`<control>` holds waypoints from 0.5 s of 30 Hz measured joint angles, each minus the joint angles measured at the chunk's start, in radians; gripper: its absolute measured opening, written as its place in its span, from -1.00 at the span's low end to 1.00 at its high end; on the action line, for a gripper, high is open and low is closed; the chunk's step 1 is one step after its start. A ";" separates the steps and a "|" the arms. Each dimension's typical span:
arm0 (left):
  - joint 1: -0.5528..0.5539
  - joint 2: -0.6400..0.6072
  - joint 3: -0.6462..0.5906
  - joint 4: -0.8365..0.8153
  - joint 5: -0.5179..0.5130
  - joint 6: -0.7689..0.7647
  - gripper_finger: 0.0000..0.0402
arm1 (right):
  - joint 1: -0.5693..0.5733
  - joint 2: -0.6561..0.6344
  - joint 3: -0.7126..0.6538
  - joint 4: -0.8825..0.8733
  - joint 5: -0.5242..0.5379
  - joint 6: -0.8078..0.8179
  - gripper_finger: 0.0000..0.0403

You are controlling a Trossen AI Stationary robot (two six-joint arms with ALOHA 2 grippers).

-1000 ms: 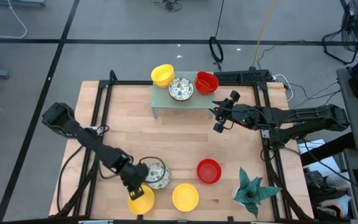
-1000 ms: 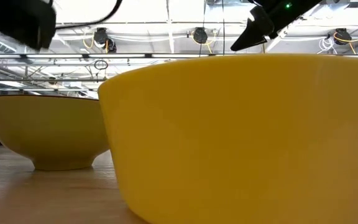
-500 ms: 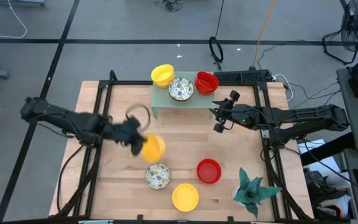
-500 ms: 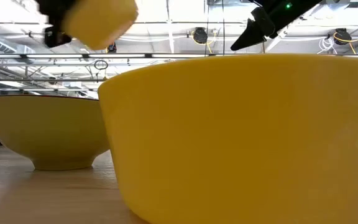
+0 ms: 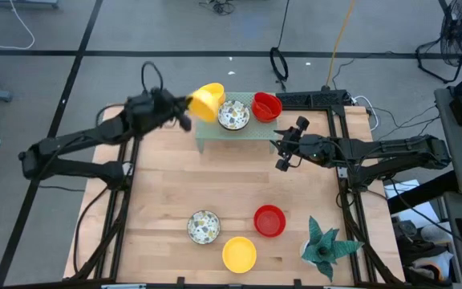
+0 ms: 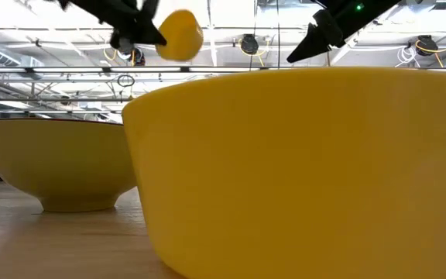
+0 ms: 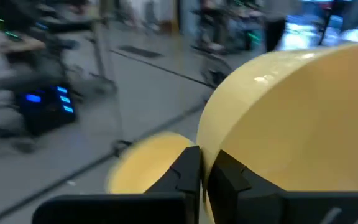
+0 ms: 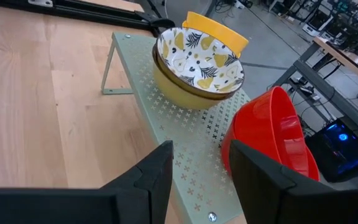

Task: Pick & Place Mini bowls
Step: Stack the yellow bowl on top of the yellow bowl on the shelf

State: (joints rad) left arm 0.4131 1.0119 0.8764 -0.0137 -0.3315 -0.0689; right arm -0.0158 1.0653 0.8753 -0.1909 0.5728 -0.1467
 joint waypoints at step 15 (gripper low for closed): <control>0.289 0.304 0.027 0.358 0.254 0.027 -0.86 | 0.000 0.000 0.000 -0.009 0.002 -0.014 -0.29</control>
State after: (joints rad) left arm 0.7019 1.3158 0.9039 0.3438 -0.0778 -0.0419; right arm -0.0158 1.0653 0.8753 -0.1997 0.5747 -0.1604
